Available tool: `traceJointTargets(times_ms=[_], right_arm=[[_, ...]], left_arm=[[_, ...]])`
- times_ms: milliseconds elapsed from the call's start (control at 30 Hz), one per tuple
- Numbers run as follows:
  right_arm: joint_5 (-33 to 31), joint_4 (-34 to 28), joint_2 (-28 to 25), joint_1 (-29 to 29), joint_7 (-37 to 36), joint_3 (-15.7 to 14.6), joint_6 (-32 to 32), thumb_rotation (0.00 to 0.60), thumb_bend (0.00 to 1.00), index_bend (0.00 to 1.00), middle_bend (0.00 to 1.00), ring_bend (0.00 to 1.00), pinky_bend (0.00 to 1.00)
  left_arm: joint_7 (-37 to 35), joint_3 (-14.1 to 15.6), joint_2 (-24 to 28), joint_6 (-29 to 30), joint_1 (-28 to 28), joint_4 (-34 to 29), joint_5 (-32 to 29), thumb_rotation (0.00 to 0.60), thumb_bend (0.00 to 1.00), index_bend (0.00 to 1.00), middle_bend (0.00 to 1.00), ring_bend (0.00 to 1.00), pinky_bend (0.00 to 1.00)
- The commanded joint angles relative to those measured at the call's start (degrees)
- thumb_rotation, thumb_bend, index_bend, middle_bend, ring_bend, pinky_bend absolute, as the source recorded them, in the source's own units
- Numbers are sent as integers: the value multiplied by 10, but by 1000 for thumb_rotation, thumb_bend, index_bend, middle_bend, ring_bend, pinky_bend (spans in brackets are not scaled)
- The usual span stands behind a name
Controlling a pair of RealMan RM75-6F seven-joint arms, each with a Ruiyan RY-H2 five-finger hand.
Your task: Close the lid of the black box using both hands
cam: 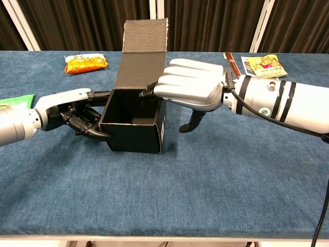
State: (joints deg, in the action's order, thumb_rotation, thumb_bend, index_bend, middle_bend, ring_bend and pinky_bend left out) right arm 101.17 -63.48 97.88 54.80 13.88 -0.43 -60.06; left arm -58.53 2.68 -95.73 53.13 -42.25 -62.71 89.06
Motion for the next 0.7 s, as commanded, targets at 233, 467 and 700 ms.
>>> traceJointTargets(times_ms=[233,467,700], right_arm=[[-13,-9,-2,-33,-22,8,-50,600,0,46,203,777,1000],[-43,-51,-18,-84,-38,11,-93,600,0,37,197,773,1000],[-109,-123,-42,-152,-90,5,-108,600,0,28,203,768,1000]], left_arm=[[38,-2,4,12,9,-10,1,600,139,93,120,670,835],[97,-3,21,9,16,-38,-10,584,132,0,0,614,834],[135,-4,47,12,33,-74,-27,509,120,0,0,601,835]])
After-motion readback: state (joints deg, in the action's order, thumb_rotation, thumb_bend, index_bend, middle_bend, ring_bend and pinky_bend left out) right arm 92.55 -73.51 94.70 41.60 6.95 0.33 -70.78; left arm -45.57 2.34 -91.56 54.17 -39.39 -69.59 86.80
